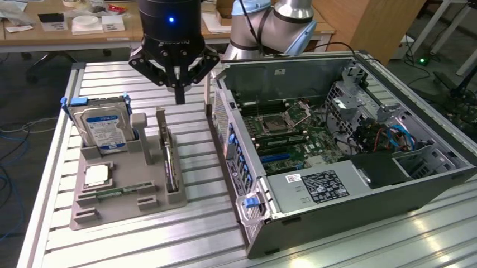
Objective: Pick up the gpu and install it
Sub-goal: 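Reach for the gpu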
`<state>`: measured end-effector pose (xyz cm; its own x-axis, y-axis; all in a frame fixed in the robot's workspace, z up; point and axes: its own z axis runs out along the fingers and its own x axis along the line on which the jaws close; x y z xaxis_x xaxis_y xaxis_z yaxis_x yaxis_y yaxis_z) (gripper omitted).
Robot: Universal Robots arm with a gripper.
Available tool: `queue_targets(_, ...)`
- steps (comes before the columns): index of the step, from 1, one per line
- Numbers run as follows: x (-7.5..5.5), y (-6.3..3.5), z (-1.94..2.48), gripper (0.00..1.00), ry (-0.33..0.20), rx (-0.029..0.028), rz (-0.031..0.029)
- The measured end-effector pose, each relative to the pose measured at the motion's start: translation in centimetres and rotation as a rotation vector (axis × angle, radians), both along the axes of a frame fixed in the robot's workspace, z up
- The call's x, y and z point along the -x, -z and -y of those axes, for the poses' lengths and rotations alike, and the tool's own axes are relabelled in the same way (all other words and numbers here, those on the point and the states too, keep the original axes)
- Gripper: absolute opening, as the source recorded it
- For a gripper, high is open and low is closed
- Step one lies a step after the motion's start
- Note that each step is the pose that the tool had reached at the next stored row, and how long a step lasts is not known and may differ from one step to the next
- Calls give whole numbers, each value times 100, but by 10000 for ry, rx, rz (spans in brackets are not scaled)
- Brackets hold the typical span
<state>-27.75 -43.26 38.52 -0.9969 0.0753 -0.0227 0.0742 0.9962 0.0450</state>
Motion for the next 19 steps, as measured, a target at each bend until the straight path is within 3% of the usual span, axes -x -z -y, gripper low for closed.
queue_targets(19,104,4,35,11,0,0,0)
